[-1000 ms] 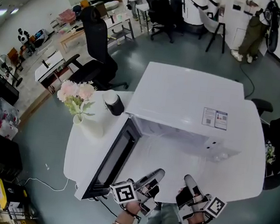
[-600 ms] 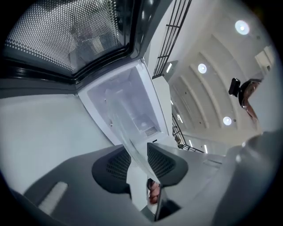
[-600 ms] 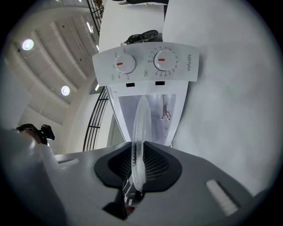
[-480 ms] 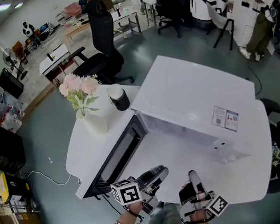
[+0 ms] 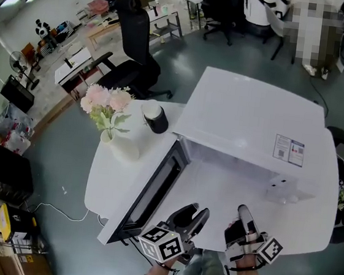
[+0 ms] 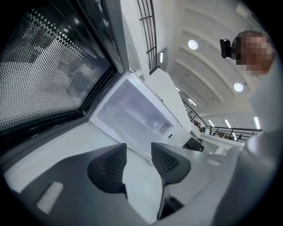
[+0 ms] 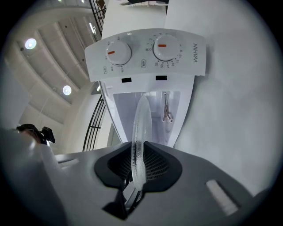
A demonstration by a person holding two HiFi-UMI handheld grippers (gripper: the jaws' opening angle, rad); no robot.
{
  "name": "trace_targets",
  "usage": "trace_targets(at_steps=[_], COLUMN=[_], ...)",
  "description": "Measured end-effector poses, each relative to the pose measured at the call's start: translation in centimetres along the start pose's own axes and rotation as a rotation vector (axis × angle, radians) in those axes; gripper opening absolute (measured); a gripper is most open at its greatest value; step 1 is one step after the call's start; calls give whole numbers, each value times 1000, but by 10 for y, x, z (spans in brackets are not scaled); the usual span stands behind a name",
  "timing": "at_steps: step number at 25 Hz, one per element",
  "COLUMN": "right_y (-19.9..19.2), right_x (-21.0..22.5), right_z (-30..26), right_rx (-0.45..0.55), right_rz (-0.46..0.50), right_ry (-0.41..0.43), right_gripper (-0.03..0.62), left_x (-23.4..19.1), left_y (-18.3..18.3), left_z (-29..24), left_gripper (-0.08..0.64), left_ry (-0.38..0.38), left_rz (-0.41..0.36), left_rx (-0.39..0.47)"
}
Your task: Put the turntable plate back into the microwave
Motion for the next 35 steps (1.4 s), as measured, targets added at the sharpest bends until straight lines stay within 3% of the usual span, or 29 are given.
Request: trace_targets(at_steps=[9,21,35], right_y=[0,-4,7], right_x=[7,15,22], right_z=[-12,-34,-55], right_rx=[51,122,194], right_rz=[-11,0,24], right_ry=[11,20,26], right_gripper=[58,58,61], left_x=[8,0,-12], left_y=[1,3,-3], left_z=[11,12,3], left_gripper=[134,-8,0], left_ry=[44,149,159], left_rz=[-131,-259,-265], left_rx=[-40,-58,-77])
Point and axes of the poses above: the fingertips, and each gripper's own axes: z backward along the fingers, x to its right, y out of its top, the point moved 10 cm from there along z, backward along the fingers, and after that the axes turned 6 degrees about -z, right-handed, at the moved point
